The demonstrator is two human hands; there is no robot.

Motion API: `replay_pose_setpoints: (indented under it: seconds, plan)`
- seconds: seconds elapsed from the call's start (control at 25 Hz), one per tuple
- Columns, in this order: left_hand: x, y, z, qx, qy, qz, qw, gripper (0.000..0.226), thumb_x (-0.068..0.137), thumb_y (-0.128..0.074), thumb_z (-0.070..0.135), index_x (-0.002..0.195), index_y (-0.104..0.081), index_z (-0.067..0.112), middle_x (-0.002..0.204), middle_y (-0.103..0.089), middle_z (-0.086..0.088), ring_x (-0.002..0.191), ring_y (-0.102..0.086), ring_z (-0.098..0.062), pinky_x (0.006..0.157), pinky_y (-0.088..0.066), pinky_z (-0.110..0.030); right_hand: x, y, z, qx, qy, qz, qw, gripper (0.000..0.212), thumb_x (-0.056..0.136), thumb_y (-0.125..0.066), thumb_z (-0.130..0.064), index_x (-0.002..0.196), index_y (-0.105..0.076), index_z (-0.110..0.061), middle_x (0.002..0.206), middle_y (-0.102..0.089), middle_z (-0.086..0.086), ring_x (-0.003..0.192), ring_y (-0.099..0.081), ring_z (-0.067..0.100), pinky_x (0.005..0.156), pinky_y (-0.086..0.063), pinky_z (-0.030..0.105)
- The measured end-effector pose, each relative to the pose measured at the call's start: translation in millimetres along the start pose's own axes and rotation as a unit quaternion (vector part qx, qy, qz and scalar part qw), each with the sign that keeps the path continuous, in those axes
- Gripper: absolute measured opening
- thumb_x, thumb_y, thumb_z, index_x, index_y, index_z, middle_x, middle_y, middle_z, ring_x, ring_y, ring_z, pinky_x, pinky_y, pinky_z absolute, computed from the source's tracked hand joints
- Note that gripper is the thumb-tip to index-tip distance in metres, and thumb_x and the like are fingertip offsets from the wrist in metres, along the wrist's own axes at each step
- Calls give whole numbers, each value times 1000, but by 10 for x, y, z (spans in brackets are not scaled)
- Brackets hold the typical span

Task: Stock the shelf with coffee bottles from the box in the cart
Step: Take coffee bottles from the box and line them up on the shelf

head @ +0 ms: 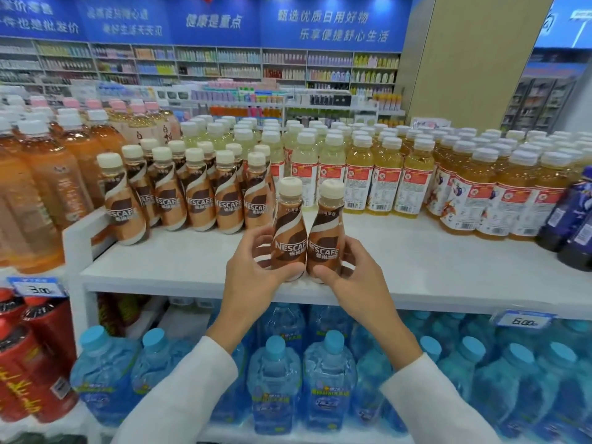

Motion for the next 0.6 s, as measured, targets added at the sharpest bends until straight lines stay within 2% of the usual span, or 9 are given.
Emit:
replay_pose_setpoints:
  seconds: [0.08, 0.16, 0.28, 0.36, 0.44, 0.6]
  plan:
    - [-25, 7, 8, 0, -8, 18, 1000, 72, 64, -96, 24, 121, -55, 36, 111, -65, 22, 99, -62, 14, 79, -49, -5, 0, -8, -18, 9, -2, -30, 999, 49, 86, -78, -22, 126, -53, -34, 122, -64, -16, 111, -60, -2, 106, -50, 35]
    - [-45, -1, 6, 1, -14, 19, 1000, 73, 64, -96, 26, 123, -54, 36, 113, -65, 22, 103, -63, 8, 81, -51, -7, -18, -27, 0, 29, -1, -41, 999, 56, 85, -79, -24, 134, -53, -31, 128, -64, -16, 116, -59, -1, 107, -49, 33]
    - [-67, -18, 11, 17, -30, 21, 999, 77, 64, -96, 33, 128, -53, 31, 121, -62, 13, 108, -63, -1, 84, -52, -10, -89, 41, 14, 42, 0, 21, 999, 75, 76, -87, -37, 141, -49, -29, 130, -60, -16, 116, -59, -1, 101, -51, 23]
    - [-65, -23, 2, 33, -33, 30, 998, 76, 65, -95, 32, 130, -54, 29, 124, -58, 9, 109, -62, -2, 84, -52, -9, -113, 80, -8, 42, 9, 62, 997, 61, 76, -88, -36, 127, -55, -36, 120, -64, -18, 109, -62, -1, 95, -54, 22]
    - [-59, -2, -33, 36, -25, 34, 998, 74, 69, -93, 28, 132, -54, 31, 123, -59, 8, 109, -61, -1, 85, -51, -9, -115, 38, -32, 46, 13, 63, 997, 52, 79, -86, -31, 118, -54, -43, 115, -67, -19, 105, -63, -3, 93, -54, 21]
    - [-35, 246, -118, 48, -11, 50, 998, 68, 72, -91, 28, 131, -58, 30, 121, -65, 11, 110, -62, -2, 92, -51, -17, -58, -183, -104, 40, 15, 38, 998, 53, 81, -84, -31, 126, -56, -39, 120, -67, -15, 107, -63, 0, 93, -53, 19]
Point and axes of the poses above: each hand's wrist, its own x-axis towards the middle knuckle, its own y-axis out of the back of the hand, z = x × y, the point moved 9 cm from there along x, towards the middle knuckle
